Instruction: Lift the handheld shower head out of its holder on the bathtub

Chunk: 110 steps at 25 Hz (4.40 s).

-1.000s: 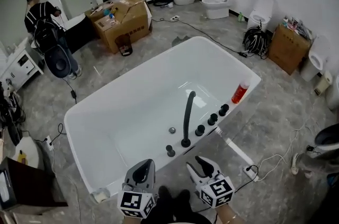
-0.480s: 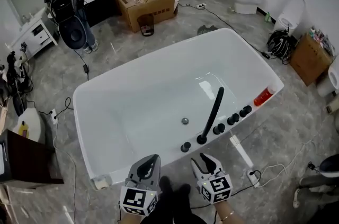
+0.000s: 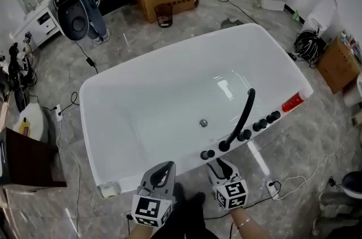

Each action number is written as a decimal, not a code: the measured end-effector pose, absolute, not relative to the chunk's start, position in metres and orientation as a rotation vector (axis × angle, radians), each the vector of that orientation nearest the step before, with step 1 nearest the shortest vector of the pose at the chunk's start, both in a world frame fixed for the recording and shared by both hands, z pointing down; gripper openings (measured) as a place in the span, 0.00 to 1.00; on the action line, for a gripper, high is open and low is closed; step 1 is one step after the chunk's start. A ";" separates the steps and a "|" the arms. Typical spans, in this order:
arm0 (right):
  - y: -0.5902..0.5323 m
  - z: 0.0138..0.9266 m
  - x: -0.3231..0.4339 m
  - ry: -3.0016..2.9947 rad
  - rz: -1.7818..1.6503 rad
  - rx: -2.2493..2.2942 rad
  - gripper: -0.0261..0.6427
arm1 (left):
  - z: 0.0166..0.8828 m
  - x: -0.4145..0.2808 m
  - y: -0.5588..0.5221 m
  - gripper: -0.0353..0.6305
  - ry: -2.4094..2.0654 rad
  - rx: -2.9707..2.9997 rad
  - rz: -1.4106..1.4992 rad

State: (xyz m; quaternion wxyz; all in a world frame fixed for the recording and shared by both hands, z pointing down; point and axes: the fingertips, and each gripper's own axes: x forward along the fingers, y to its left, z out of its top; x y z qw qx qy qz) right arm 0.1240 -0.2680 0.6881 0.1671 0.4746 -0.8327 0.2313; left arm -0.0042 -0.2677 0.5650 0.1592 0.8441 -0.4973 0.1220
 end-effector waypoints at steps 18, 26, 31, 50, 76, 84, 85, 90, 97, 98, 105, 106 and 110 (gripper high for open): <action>-0.315 0.775 0.105 -2.246 0.618 1.299 0.35 | 0.638 -0.032 -0.278 0.08 -1.427 2.298 0.392; -0.325 0.788 0.099 -2.199 0.579 1.306 0.32 | 0.647 -0.047 -0.279 0.08 -1.436 2.273 0.394; -0.326 0.792 0.096 -2.188 0.582 1.299 0.30 | 0.647 -0.050 -0.279 0.08 -1.434 2.268 0.395; -0.324 0.787 0.082 -2.193 0.565 1.314 0.24 | 0.645 -0.067 -0.277 0.08 -1.433 2.277 0.388; -0.278 0.631 0.101 -2.272 0.446 1.364 0.24 | 0.561 -0.024 -0.257 0.08 -1.382 2.374 0.333; -0.262 0.581 0.110 -2.301 0.435 1.403 0.24 | 0.538 -0.017 -0.245 0.08 -1.378 2.397 0.318; -0.260 0.575 0.110 -2.304 0.433 1.404 0.24 | 0.535 -0.017 -0.243 0.08 -1.377 2.401 0.318; -0.250 0.549 0.112 -2.324 0.416 1.406 0.24 | 0.522 -0.013 -0.237 0.08 -1.372 2.419 0.322; -0.239 0.514 0.114 -2.348 0.397 1.384 0.24 | 0.504 -0.007 -0.229 0.08 -1.363 2.442 0.321; -0.237 0.508 0.114 -2.354 0.393 1.381 0.24 | 0.502 -0.005 -0.228 0.08 -1.362 2.444 0.321; -0.228 0.479 0.112 -2.384 0.377 1.388 0.24 | 0.489 -0.005 -0.222 0.08 -1.356 2.465 0.322; -0.227 0.475 0.111 -2.387 0.375 1.390 0.24 | 0.488 -0.005 -0.222 0.08 -1.356 2.469 0.323; -0.221 0.464 0.115 -2.401 0.369 1.393 0.24 | 0.484 -0.002 -0.220 0.08 -1.364 2.475 0.322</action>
